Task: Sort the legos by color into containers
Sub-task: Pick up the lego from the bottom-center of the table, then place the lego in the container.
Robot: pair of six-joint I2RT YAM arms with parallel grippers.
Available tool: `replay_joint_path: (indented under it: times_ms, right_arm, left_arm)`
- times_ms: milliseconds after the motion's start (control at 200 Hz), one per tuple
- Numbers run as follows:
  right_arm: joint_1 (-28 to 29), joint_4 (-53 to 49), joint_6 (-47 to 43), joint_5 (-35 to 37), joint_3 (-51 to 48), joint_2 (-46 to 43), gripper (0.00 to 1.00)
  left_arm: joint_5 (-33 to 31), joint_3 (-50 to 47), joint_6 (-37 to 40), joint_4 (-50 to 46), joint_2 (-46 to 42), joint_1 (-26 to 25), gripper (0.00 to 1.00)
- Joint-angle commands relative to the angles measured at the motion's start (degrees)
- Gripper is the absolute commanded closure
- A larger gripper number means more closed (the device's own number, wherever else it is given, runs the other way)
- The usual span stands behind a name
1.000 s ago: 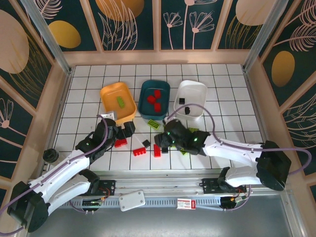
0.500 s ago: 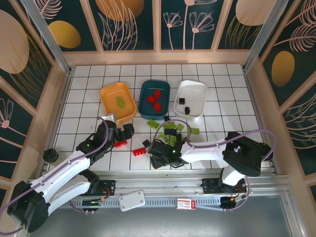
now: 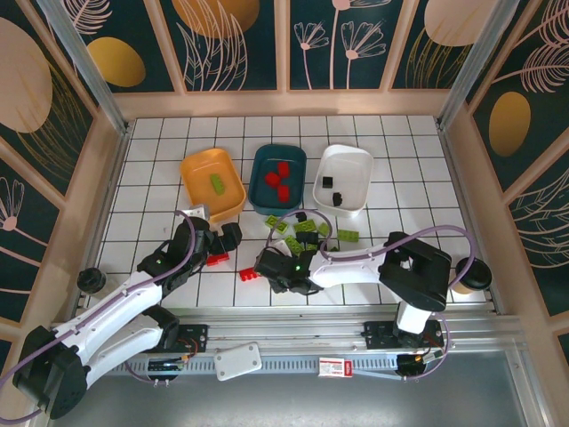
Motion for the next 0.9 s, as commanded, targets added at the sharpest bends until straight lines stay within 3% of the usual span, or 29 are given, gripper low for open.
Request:
replay_joint_path:
  times_ms: [0,230,415,616,896]
  right_arm:
    - [-0.06,0.52,-0.58,0.78,-1.44,-1.72,0.66]
    - [-1.02,3.72,-4.94,-3.86,-5.42,-16.5,0.74]
    - [-12.07,6.66,-11.45,-6.4,-1.9,-20.72,0.76]
    - [-24.64,10.28,-18.43,-9.63,10.05,-7.46,0.76]
    - [-31.96,7.11,-22.1,-9.86,30.73,14.93,0.7]
  left_arm:
    - [-0.53,0.27,-0.04,-0.54,-0.41,-0.05,0.02]
    - [0.0,0.15,0.62,-0.23,-0.1,-0.06,0.01]
    - [0.27,-0.34,0.22,0.6,1.08,-0.11,0.01]
    - [1.13,0.26,-0.32,0.44,2.04,-0.06,0.02]
    - [4.97,1.14,0.5,-0.53,1.78,-0.05,0.02]
